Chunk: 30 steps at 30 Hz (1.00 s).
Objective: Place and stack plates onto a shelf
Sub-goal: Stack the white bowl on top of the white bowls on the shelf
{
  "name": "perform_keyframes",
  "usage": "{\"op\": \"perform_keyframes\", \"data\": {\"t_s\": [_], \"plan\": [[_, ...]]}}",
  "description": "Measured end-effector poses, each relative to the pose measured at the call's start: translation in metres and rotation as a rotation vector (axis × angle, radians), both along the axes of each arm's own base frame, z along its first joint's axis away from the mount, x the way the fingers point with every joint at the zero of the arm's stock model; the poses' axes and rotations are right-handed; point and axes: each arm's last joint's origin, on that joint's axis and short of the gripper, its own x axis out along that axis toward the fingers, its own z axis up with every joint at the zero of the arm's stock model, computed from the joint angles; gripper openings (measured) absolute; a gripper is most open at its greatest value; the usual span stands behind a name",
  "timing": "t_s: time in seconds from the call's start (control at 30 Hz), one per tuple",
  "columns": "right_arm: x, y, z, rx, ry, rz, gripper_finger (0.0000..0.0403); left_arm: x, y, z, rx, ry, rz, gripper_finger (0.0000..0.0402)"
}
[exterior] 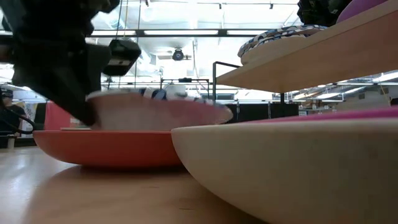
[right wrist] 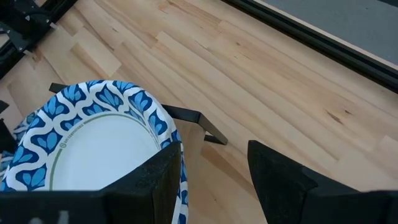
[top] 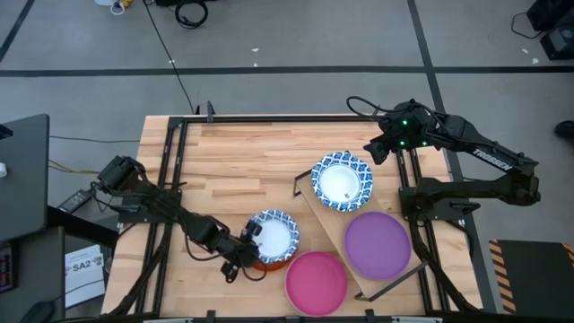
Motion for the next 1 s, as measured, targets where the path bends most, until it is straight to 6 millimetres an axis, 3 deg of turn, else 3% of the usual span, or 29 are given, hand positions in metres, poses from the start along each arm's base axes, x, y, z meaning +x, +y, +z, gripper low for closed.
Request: {"op": "perform_keyframes", "data": {"t_s": [0.7, 1.0], "plan": [[0.0, 0.0, 0.0, 0.001, -0.001, 0.0, 0.0192, 0.019, -0.012, 0.06, 0.048, 0.034, -0.034, 0.0013], [0.0, 0.0, 0.0, 0.0, -0.003, 0.001, 0.0192, 0.019, -0.01, 0.091, 0.154, 0.087, 0.004, 0.0012]]}}
